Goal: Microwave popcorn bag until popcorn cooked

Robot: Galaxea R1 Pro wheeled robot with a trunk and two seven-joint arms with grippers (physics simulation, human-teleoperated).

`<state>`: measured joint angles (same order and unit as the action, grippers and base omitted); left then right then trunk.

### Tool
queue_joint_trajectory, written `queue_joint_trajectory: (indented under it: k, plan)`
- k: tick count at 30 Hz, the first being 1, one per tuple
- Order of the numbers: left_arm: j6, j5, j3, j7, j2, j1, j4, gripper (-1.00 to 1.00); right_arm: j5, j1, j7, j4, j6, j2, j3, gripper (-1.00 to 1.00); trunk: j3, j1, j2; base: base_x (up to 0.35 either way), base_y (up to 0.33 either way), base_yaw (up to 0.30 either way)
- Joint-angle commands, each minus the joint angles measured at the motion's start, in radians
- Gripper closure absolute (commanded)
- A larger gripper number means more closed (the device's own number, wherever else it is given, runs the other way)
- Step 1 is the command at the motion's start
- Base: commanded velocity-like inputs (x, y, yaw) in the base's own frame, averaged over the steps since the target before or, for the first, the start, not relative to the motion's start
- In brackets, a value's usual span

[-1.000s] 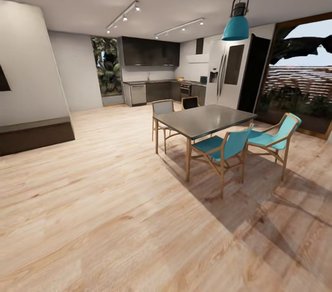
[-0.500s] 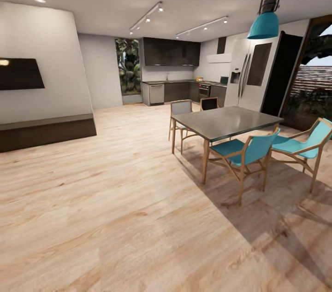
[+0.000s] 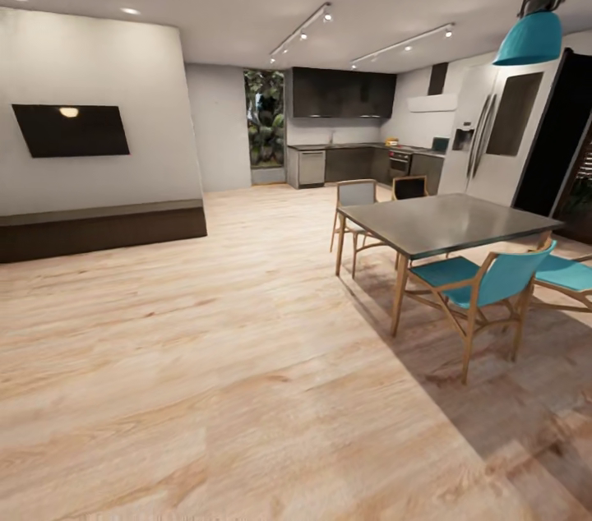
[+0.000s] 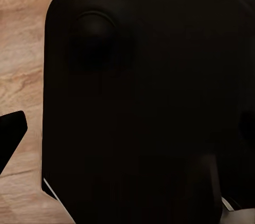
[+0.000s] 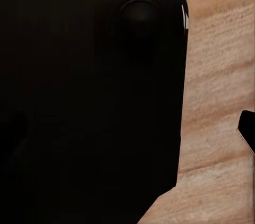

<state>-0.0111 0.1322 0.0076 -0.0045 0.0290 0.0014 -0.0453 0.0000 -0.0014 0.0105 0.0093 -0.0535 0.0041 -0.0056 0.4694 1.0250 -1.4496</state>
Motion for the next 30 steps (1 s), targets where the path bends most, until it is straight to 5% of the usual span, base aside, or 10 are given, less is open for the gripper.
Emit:
queue_joint_trajectory:
  k: [1, 14, 30]
  plan:
    - [-0.001, 0.009, 0.0, 0.0, 0.0, 0.0, -0.001, -1.0, 0.0, 0.0, 0.001, 0.001, -0.005, 0.0, -0.001, -1.0, 0.001, 0.0, 0.0, 0.0, 0.0, 0.269]
    - [-0.001, 0.009, 0.0, 0.0, 0.0, 0.0, -0.001, -1.0, 0.001, 0.0, 0.0, 0.001, -0.005, 0.0, 0.001, -1.0, 0.001, 0.0, 0.0, 0.0, 0.0, 0.26]
    - [-0.001, 0.01, 0.0, 0.001, 0.0, 0.0, -0.001, -1.0, 0.003, 0.0, -0.001, 0.001, 0.006, -0.001, 0.004, -1.0, 0.001, 0.0, 0.0, 0.0, 0.0, 0.012]
